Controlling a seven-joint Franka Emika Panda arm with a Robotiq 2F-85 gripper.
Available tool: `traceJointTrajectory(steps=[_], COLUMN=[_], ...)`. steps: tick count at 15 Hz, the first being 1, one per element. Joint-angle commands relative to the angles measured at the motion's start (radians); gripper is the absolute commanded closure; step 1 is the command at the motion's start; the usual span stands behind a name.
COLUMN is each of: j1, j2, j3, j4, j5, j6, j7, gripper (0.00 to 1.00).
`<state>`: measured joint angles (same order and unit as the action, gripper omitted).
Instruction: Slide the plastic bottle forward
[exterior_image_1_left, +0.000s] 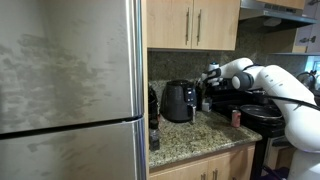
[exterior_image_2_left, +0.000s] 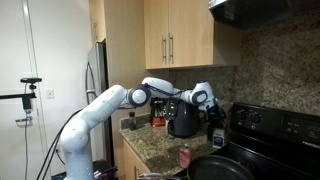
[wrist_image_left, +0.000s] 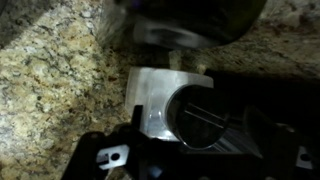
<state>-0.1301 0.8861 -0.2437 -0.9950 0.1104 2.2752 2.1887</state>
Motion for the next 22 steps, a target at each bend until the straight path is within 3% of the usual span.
traceJointTrajectory(steps=[1,7,13,14,22], j1=[-0.038,-0.082,-0.104,-0.080,-0.093], j2=[0.086,0.134,0.176,0.113,0.158], j3=[0.025,0.077,0.087,0.070,0.071], j4=[0.155,0.289,0.389,0.275,0.333], j5=[0.011,0.048,0.038,0.028,0.033], j6=[-0.066,-0.242,-0.325,-0.275,-0.299], j7=[0.065,0.184,0.353,0.315,0.425], gripper=[0.00,0.00,0.00,0.00,0.00])
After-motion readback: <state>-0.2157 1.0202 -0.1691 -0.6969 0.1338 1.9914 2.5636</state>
